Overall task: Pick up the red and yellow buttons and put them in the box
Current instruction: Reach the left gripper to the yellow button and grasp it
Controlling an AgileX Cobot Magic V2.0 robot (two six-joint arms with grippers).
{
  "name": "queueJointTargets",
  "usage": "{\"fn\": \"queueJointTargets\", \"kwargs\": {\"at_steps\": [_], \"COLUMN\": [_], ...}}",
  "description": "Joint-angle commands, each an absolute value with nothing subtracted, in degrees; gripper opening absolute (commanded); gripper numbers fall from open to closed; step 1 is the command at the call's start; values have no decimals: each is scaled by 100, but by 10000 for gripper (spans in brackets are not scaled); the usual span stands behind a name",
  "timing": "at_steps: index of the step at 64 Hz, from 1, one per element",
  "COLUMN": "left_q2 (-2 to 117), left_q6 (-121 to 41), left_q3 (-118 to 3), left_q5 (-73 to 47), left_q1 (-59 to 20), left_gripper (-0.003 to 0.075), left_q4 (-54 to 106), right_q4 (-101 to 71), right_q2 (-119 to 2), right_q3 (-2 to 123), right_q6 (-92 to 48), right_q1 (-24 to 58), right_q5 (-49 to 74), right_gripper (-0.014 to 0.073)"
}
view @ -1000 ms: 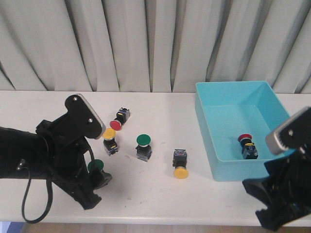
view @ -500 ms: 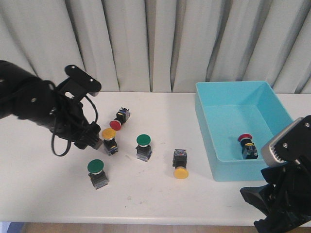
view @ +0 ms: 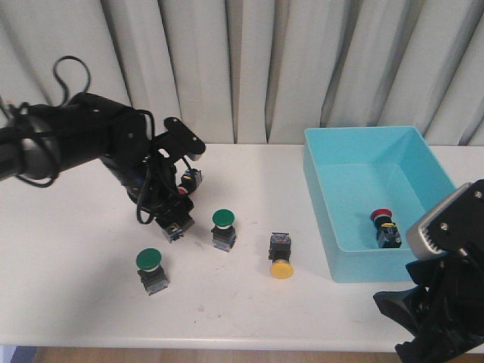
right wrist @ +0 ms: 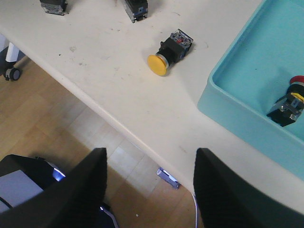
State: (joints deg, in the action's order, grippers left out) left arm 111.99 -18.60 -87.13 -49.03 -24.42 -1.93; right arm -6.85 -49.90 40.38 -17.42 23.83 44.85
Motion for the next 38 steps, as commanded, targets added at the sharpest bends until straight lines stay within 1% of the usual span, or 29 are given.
{"fn": "queueJointTargets", "kwargs": {"at_steps": [1,25,38], "left_q2": [11213,12097,12414], "left_q6": [-1965,-1967,-2087], "left_q3": [-9180,-10180,-10355], "left_q5": [-4921,-5290,-5400], "left_q1": [-2443,-2264,-2113], "left_gripper": [565,565,563], "left_q4": [-177,-289,-193], "right_q4": [-719,-719,-719], "right_q2": [-4960,-4960,-4960], "right_q3": [4187,4187,4187], "right_q6": [-1801,-1796,-1802], "right_q1": [2394,2394,2394], "right_q5": [4150,4187,4187], "right_gripper": [412,412,412]}}
